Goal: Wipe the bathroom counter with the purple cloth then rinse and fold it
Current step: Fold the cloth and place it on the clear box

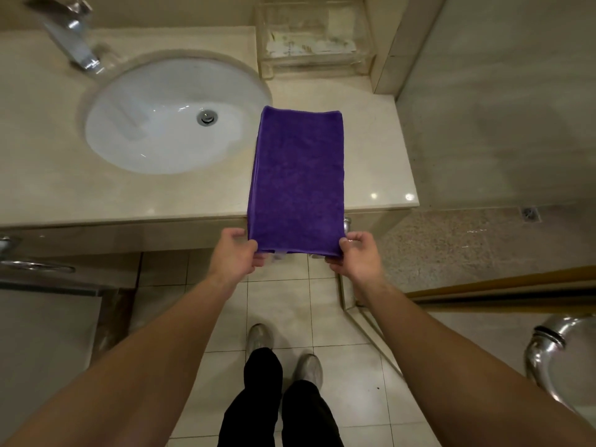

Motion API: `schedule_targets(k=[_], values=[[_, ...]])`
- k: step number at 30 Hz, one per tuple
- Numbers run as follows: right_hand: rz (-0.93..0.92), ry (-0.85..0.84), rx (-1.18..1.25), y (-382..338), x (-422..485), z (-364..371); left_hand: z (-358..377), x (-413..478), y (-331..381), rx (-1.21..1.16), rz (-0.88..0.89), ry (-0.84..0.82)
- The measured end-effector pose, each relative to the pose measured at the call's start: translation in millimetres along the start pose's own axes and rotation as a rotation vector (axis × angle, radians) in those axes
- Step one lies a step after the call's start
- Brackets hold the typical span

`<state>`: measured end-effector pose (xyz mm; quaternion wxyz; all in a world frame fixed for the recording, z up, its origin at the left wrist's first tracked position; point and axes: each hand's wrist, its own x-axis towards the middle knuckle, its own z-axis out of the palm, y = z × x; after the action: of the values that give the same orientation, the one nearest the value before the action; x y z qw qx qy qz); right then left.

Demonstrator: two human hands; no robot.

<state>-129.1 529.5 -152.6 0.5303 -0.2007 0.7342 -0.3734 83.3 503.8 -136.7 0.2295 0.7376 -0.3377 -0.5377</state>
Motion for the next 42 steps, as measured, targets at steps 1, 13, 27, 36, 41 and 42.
schedule_targets(k=[1, 13, 27, 36, 41, 42], values=[[-0.006, -0.011, 0.032, -4.3, -5.1, -0.7, -3.8, -4.5, 1.5, -0.005, 0.03, 0.006], [-0.025, -0.053, 0.28, -52.4, -43.6, -21.1, -30.8, -36.9, 48.1, -0.015, 0.216, -0.087], [-0.233, -0.1, -0.019, -122.8, -39.8, -21.5, -61.1, -7.5, 106.8, 0.277, 0.504, -0.004], [-0.33, 0.023, -0.215, -158.9, -17.3, -8.8, -79.5, 34.4, 153.6, 0.206, 0.463, -0.258], [-0.36, 0.071, -0.213, -172.3, -4.6, -0.4, -86.2, 57.0, 170.7, 0.173, 0.446, -0.321], [-0.364, 0.078, -0.209, -173.8, -1.0, 0.6, -85.8, 60.8, 173.6, 0.175, 0.446, -0.324]])
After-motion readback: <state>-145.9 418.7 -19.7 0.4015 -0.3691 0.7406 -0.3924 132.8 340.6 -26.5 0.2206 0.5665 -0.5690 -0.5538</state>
